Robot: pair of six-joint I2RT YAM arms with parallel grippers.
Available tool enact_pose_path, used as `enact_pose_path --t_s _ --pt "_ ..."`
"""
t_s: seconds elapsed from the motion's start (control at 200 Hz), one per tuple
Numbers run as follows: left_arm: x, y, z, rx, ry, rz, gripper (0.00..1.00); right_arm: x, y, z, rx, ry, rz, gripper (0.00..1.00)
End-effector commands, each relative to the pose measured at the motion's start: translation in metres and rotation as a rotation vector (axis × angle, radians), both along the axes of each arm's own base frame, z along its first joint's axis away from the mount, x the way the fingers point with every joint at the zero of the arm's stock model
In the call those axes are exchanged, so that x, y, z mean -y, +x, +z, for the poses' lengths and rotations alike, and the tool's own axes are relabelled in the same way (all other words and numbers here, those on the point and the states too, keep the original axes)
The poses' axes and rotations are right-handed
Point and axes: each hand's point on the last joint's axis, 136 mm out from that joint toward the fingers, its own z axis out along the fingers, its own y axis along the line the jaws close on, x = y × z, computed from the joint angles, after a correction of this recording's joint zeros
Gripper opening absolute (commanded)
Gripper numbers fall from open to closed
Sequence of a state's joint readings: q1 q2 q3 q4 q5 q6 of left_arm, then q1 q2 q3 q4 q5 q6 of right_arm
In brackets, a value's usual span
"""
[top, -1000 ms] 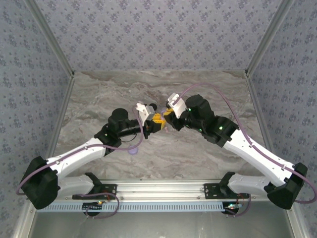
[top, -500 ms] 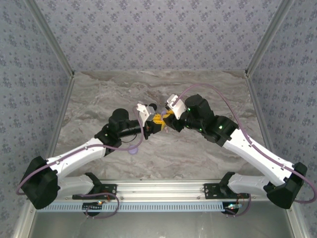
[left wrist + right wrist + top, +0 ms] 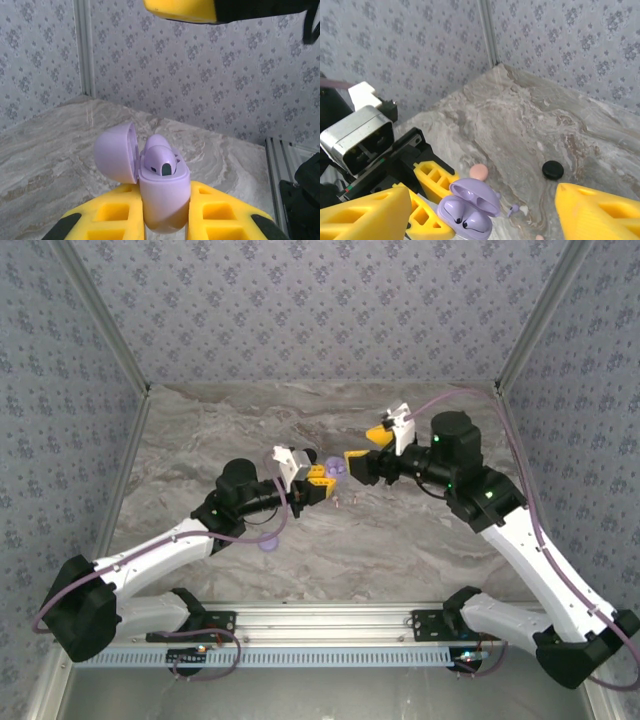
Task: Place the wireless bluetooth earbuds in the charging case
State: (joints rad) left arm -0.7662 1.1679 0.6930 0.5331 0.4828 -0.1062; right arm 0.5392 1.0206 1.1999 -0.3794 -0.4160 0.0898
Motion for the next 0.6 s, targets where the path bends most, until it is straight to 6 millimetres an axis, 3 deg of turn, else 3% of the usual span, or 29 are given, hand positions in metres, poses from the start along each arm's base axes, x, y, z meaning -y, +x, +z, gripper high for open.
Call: enact_pose_path --t_s 0.0,0.085,0.45,0.5,0.515,0.595 --pt "0.001 -0.006 0.034 0.065 -0.092 -0.022 0.0 -0.008 -0.012 -0.011 -0.146 0.112 0.127 0.92" --pt "0.002 -0.007 0.039 0.073 -0.099 -0.036 0.0 -0.017 -0.017 -0.019 -0.21 0.129 0.209 1.0" --pt "0.004 -0.007 0.038 0.066 -0.094 -0.049 0.0 -0.05 -0.029 -0.038 -0.322 0.1 0.379 1.0" --pt "0.004 -0.007 0.037 0.065 -0.091 -0.047 0.0 -0.051 -0.031 -0.038 -0.318 0.098 0.388 1.0" --pt "0.005 -0.007 0.037 0.064 -0.09 -0.047 0.0 -0.051 -0.031 -0.025 -0.287 0.109 0.393 1.0" --pt "0.005 -0.006 0.035 0.061 -0.083 -0.044 0.0 -0.051 -0.034 -0.019 -0.263 0.112 0.401 1.0"
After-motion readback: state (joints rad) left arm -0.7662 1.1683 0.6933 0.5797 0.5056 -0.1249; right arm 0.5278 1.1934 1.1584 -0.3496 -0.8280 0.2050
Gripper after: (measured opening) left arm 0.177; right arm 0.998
